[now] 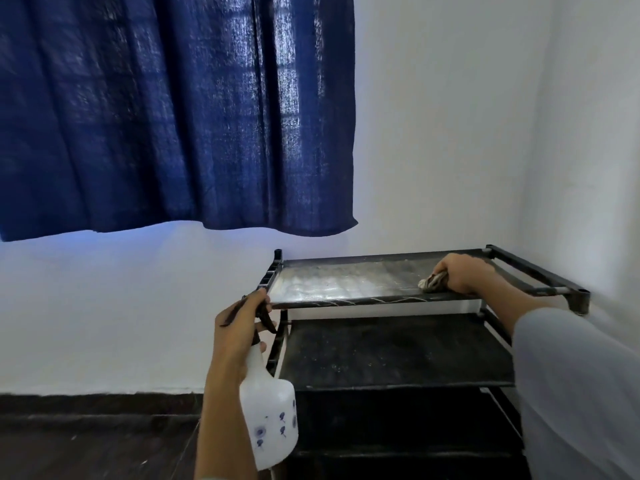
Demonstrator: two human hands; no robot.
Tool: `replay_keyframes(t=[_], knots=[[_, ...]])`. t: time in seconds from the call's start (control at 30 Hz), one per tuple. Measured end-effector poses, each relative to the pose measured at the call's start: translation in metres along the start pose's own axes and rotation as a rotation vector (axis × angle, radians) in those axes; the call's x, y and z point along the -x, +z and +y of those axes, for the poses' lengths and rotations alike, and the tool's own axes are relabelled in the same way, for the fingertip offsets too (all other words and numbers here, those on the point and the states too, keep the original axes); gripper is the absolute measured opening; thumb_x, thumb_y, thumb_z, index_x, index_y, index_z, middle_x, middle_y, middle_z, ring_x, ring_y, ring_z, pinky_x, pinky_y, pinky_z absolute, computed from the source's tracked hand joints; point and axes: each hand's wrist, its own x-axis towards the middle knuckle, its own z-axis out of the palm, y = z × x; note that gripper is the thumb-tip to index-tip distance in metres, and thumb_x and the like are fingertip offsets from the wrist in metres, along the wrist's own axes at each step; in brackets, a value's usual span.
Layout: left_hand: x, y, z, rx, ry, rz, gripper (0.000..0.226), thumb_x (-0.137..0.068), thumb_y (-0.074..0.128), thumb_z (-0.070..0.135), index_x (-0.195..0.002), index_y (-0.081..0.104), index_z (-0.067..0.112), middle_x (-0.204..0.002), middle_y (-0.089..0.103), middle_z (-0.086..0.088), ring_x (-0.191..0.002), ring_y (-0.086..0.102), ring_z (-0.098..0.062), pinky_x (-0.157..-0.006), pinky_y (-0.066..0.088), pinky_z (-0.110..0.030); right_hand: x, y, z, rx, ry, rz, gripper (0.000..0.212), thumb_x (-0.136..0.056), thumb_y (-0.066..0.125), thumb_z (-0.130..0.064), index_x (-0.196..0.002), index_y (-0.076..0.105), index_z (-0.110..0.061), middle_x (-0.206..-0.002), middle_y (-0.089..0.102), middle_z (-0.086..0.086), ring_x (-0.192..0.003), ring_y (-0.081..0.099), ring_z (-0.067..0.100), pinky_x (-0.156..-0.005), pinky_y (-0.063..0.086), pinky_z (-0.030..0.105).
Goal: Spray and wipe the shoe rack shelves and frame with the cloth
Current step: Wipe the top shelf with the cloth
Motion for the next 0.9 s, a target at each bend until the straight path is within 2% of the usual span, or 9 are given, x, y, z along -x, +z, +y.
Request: replay_keyframes(t=[0.17, 0.23, 0.3, 0.43, 0.6, 0.67, 0.7, 0.8, 0.9], knots=[[0.001, 0.018, -0.008, -0.104, 0.196, 0.194, 0.037, -0.094, 0.059, 0.034, -0.08, 0.064, -0.001, -0.062, 0.059, -0.009, -0.057, 0.053, -0.017, -0.046, 0.049, -0.022, -0.005, 0.003, 0.005, -0.007, -0.018, -0.011, 0.041, -0.086, 0.052, -0.013, -0.119, 0.062, -0.035, -0.12, 0.064, 0.003, -0.109, 0.058, 0.026, -0.091, 0.048, 0.037], [0.003, 0.029, -0.009, -0.14, 0.234, 0.258, 0.029, -0.095, 0.059, 0.031, -0.082, 0.064, 0.006, -0.068, 0.06, -0.007, -0.062, 0.056, -0.016, -0.061, 0.058, -0.037, 0.0, 0.006, 0.007, -0.034, -0.026, 0.015, 0.043, -0.086, 0.052, -0.011, -0.12, 0.061, -0.036, -0.121, 0.063, 0.002, -0.109, 0.058, 0.026, -0.09, 0.048, 0.036], [0.008, 0.04, -0.01, -0.17, 0.264, 0.289, 0.02, -0.095, 0.059, 0.029, -0.088, 0.065, 0.011, -0.077, 0.063, -0.008, -0.075, 0.061, -0.024, -0.077, 0.057, -0.046, 0.006, 0.008, 0.009, -0.062, -0.046, 0.042, 0.044, -0.086, 0.051, -0.009, -0.12, 0.061, -0.035, -0.121, 0.063, 0.002, -0.108, 0.059, 0.026, -0.089, 0.048, 0.036], [0.015, 0.053, -0.017, -0.265, 0.279, 0.357, 0.02, -0.095, 0.058, 0.031, -0.106, 0.065, 0.016, -0.095, 0.066, -0.003, -0.096, 0.062, -0.028, -0.088, 0.048, -0.038, 0.012, 0.009, 0.007, -0.084, -0.078, 0.067, 0.043, -0.089, 0.05, -0.007, -0.121, 0.06, -0.034, -0.125, 0.06, 0.002, -0.11, 0.058, 0.025, -0.09, 0.047, 0.037], [0.017, 0.066, -0.036, -0.352, 0.383, 0.252, 0.009, -0.096, 0.057, 0.027, -0.089, 0.062, 0.03, -0.077, 0.063, 0.01, -0.082, 0.062, -0.021, -0.091, 0.05, -0.053, -0.001, 0.004, 0.0, -0.121, -0.158, 0.043, 0.036, -0.092, 0.051, -0.015, -0.122, 0.058, -0.032, -0.124, 0.058, 0.002, -0.109, 0.056, 0.024, -0.089, 0.046, 0.039], [0.013, 0.074, -0.045, -0.344, 0.376, 0.212, 0.012, -0.096, 0.057, 0.025, -0.1, 0.067, 0.019, -0.084, 0.067, 0.003, -0.091, 0.061, -0.024, -0.102, 0.044, -0.051, -0.009, 0.002, -0.015, -0.144, -0.214, 0.025, 0.035, -0.092, 0.051, -0.016, -0.123, 0.057, -0.03, -0.12, 0.059, 0.001, -0.103, 0.056, 0.021, -0.086, 0.047, 0.036], [0.011, 0.077, -0.049, -0.32, 0.345, 0.194, 0.02, -0.096, 0.058, 0.025, -0.109, 0.067, 0.013, -0.093, 0.069, -0.005, -0.096, 0.062, -0.024, -0.102, 0.044, -0.042, -0.011, 0.002, -0.027, -0.154, -0.243, 0.014, 0.035, -0.091, 0.052, -0.015, -0.123, 0.058, -0.029, -0.117, 0.061, 0.002, -0.1, 0.057, 0.02, -0.085, 0.049, 0.035], [0.001, 0.086, -0.055, -0.254, 0.349, 0.135, 0.03, -0.096, 0.057, 0.024, -0.121, 0.062, 0.008, -0.104, 0.066, -0.011, -0.087, 0.062, -0.009, -0.079, 0.044, -0.015, -0.019, 0.009, -0.075, -0.202, -0.346, 0.018, 0.029, -0.089, 0.055, -0.018, -0.114, 0.065, -0.029, -0.108, 0.067, -0.001, -0.095, 0.06, 0.019, -0.077, 0.047, 0.03], [-0.008, 0.097, -0.054, -0.24, 0.39, 0.086, 0.016, -0.095, 0.057, 0.022, -0.101, 0.065, 0.009, -0.083, 0.065, -0.013, -0.074, 0.062, -0.02, -0.061, 0.044, -0.009, -0.021, 0.027, -0.125, -0.209, -0.478, 0.027, 0.028, -0.088, 0.059, -0.02, -0.11, 0.067, -0.034, -0.111, 0.068, -0.003, -0.103, 0.061, 0.02, -0.081, 0.046, 0.03]])
